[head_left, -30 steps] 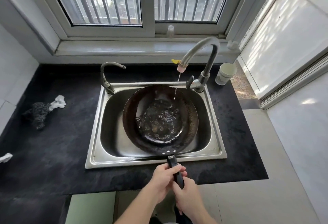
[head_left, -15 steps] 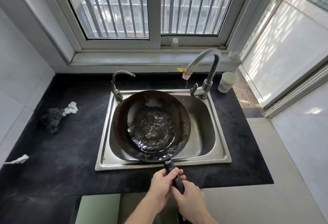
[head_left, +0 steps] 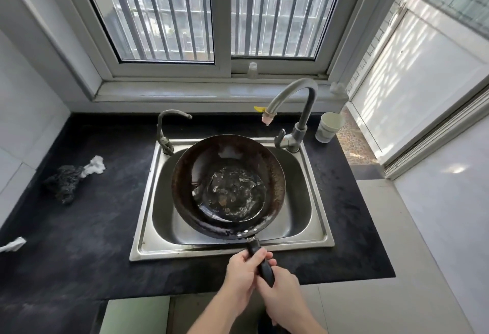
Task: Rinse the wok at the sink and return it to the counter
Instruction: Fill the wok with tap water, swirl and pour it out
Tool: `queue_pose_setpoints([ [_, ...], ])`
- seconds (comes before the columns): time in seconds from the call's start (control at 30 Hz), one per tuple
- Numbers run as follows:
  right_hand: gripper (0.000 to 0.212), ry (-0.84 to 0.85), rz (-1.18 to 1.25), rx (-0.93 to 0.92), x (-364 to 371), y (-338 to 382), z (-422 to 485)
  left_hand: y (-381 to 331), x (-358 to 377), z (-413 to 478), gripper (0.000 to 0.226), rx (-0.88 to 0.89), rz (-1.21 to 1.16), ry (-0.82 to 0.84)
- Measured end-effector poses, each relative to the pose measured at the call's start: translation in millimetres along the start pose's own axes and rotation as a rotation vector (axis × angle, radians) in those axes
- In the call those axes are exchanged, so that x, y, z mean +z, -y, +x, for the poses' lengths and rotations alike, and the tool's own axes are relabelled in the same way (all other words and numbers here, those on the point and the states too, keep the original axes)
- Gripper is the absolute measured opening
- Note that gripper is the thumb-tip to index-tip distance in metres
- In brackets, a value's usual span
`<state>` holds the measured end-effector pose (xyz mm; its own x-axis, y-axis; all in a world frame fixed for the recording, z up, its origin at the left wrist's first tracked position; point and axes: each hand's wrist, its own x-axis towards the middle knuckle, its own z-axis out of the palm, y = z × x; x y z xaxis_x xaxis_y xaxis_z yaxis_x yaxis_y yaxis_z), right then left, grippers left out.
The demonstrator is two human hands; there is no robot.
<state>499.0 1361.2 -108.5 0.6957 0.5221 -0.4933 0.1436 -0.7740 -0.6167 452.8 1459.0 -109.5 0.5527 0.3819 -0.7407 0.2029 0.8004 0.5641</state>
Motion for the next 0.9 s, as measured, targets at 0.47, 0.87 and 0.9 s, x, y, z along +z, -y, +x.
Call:
queue_pose_setpoints([
  [0.47, 0.024, 0.059, 0.026, 0.003, -4.2, 4.1, 1.0, -0.3, -6.0, 0.3, 0.017, 0.005, 0.023, -0.053],
  [0.87, 0.021, 0.027, -0.054, -0.097, -19.3, 6.9, 18.0, -15.0, 10.1, 3.4, 0.018, 0.024, -0.003, -0.003],
  [0.9, 0.020, 0.035, -0.046, -0.094, -17.5, 7.6, 17.9, -14.9, 7.4, 2.3, 0.018, 0.028, 0.002, -0.010],
])
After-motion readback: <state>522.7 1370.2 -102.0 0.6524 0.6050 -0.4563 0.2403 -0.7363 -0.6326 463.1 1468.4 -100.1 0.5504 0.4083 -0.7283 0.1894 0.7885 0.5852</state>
